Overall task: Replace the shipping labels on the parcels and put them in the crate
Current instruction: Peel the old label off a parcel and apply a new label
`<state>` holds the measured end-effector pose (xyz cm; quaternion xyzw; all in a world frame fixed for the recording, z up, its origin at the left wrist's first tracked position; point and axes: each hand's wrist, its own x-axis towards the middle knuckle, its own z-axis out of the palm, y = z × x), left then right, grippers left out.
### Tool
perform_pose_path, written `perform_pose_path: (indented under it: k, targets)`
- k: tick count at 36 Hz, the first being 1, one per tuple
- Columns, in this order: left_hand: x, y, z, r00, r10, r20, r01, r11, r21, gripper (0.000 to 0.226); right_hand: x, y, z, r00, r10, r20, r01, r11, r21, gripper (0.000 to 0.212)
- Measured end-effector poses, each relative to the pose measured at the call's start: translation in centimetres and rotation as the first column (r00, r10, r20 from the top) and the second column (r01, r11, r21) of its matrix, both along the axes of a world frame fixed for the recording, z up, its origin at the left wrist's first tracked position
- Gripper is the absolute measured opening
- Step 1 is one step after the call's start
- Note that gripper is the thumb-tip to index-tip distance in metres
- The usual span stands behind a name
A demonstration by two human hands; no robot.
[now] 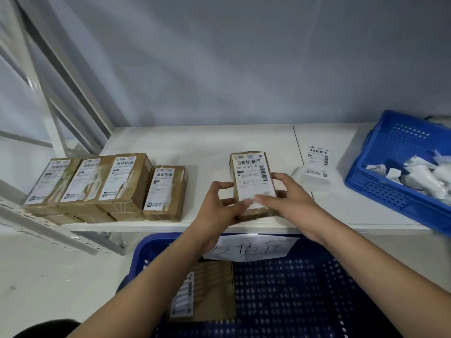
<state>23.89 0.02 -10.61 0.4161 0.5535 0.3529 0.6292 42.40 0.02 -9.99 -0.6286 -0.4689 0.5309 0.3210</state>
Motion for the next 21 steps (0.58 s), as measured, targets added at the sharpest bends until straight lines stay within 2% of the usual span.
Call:
perform_pose_path:
  k: [6, 11, 15, 18, 21]
  targets:
    - [-1.1, -4.9, 1.7, 0.999, -0.033, 0.013, 0.033, 0.999, 0.025, 0.044, -0.7, -4.6, 1.1, 0.998, 0.001, -0.059, -0.004, 0.999, -0.045, 0.067]
    - [-1.6, -8.6, 2.8, 0.999, 0.003, 0.054, -0.004, 1.000, 0.024, 0.039, -1.6, -8.4, 2.8, 0.996, 0.019, -0.088, -0.020, 1.000, -0.008, 0.064]
    - [-1.4, -11.0, 2.7, 0.999, 0.049, 0.005, -0.049, 0.998, 0.039, 0.046, -1.6, -10.7, 2.8, 0.993, 0.017, -0.119, -0.019, 1.000, -0.016, 0.062]
    - [-1.2, -11.0, 2.4, 0.999, 0.020, -0.043, -0.019, 0.999, 0.037, 0.056, -1.6, -11.2, 2.3, 0.994, 0.036, -0.104, -0.038, 0.999, -0.014, 0.063]
    - [-1.0, -9.9, 1.8, 0.994, -0.020, -0.107, 0.026, 0.998, 0.058, 0.055, -0.9, -10.5, 1.8, 0.994, 0.088, -0.057, -0.090, 0.996, -0.025, 0.067]
